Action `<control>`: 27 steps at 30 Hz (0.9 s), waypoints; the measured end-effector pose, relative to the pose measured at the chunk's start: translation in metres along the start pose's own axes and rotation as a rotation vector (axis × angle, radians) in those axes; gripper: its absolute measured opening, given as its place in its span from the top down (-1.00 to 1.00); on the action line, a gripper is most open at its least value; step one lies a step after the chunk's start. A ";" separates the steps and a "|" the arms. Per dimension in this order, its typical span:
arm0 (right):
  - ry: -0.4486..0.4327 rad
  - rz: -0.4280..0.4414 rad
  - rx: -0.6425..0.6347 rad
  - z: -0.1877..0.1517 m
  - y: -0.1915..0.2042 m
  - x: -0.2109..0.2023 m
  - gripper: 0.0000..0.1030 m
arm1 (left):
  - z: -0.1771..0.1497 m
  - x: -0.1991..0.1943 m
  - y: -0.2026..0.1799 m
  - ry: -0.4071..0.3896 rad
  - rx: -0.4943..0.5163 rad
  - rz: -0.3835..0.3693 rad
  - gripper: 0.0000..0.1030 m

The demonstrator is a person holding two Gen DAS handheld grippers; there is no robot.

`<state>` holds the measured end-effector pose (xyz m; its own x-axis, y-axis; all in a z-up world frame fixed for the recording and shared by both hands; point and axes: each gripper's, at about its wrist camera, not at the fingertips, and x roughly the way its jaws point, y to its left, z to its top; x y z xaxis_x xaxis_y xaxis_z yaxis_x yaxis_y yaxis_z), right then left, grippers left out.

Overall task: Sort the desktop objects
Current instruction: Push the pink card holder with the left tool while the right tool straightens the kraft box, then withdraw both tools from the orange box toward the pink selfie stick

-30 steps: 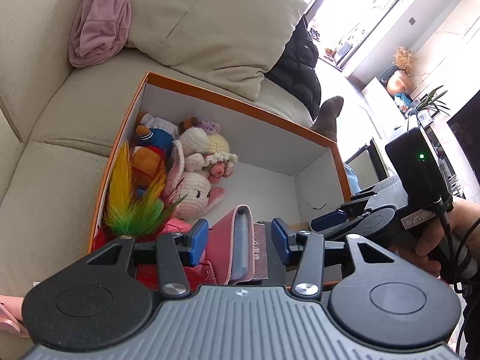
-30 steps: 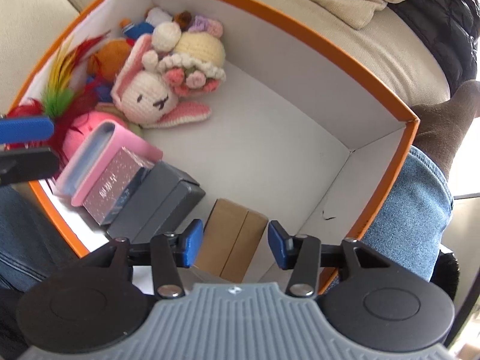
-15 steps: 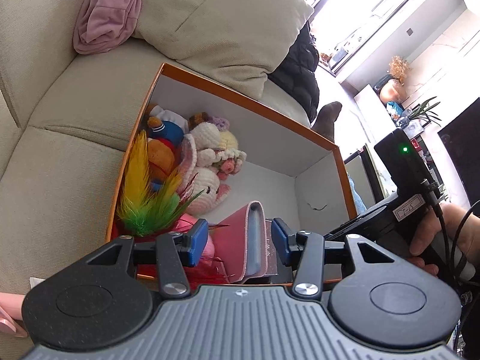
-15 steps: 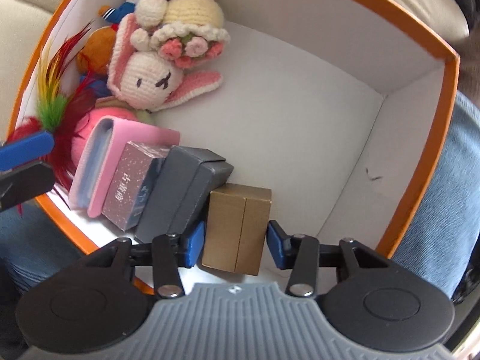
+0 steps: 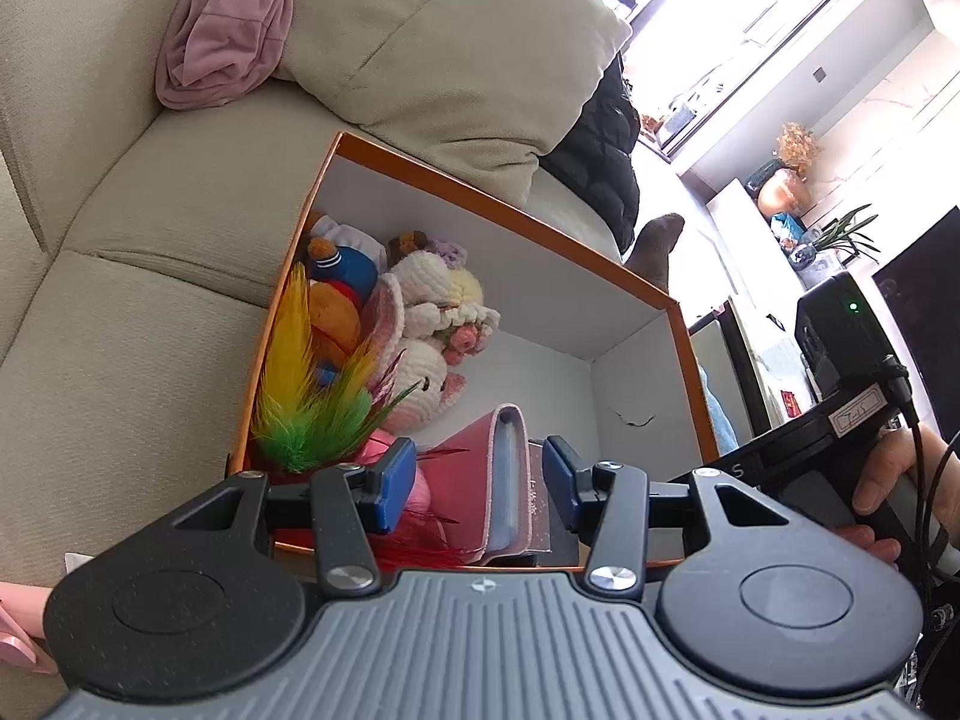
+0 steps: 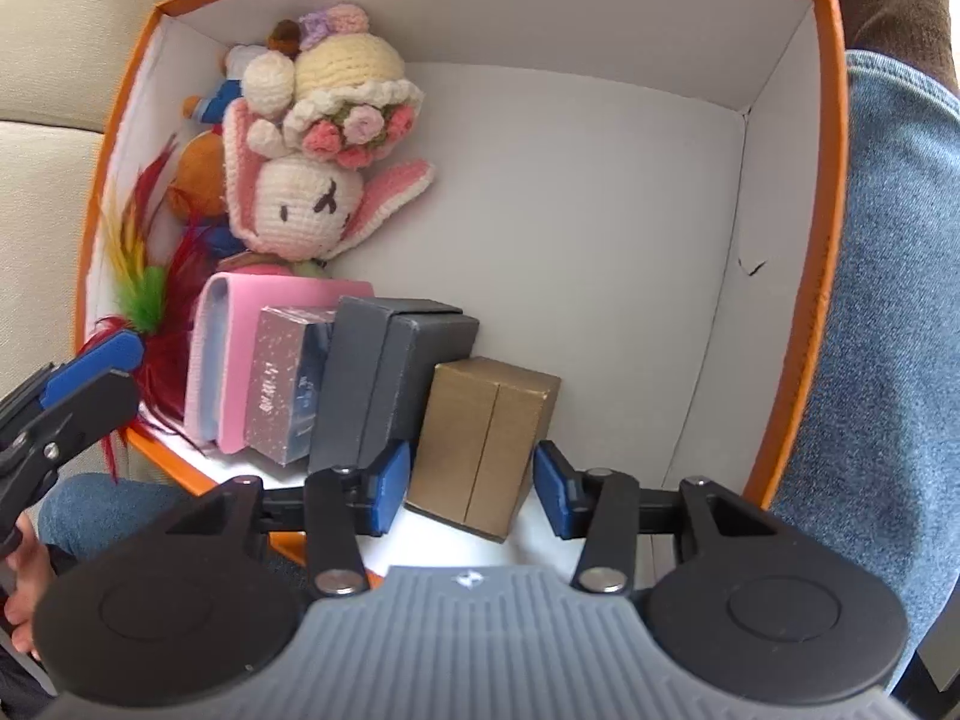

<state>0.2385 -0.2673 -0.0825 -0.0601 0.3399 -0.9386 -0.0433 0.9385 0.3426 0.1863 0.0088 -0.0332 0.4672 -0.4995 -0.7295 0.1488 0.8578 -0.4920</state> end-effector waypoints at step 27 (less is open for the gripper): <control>-0.455 0.082 -0.483 -0.090 0.093 -0.058 0.47 | -0.044 -0.151 0.060 -0.097 0.008 0.402 -0.05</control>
<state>0.1479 -0.2058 0.0076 0.3395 0.5001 -0.7966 -0.5043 0.8117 0.2946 0.0862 0.1308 0.0263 0.5696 -0.1108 -0.8144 -0.0560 0.9833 -0.1730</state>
